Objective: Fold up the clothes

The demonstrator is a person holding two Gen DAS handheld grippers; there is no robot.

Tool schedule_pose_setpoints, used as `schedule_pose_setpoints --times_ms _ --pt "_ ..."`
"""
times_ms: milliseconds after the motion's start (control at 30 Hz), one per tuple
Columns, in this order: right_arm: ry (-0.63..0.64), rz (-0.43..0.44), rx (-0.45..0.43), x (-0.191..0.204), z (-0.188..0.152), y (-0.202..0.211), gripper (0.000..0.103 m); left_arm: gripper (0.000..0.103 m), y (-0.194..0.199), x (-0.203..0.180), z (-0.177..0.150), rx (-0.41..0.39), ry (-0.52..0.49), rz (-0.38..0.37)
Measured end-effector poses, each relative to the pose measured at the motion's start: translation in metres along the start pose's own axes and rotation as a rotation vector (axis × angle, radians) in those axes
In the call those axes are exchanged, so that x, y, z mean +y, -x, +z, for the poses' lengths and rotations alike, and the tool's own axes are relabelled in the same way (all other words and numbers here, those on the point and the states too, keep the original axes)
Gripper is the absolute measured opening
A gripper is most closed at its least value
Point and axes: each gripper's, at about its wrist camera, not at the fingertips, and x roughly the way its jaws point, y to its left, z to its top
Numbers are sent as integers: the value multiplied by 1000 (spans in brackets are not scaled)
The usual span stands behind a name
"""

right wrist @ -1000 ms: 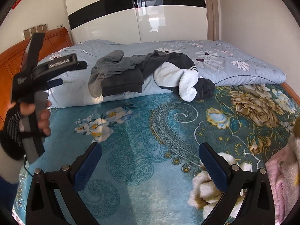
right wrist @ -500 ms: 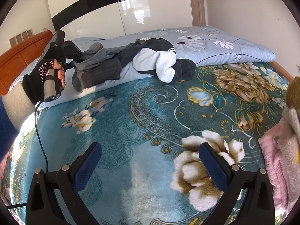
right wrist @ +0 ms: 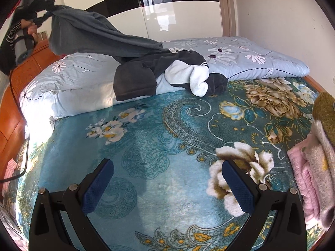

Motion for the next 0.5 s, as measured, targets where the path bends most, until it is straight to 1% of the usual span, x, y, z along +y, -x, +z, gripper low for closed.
schedule_pose_setpoints --times_ms 133,300,367,500 --pt "37 23 -15 22 -2 12 103 8 83 2 37 -117 -73 -76" --pt "78 52 -29 47 -6 25 103 8 171 14 64 -194 -149 -142" --pt "93 63 -35 57 -8 31 103 8 194 18 67 -173 -171 -151" --pt "127 80 -49 74 -15 46 103 8 231 23 59 -122 -172 -227"
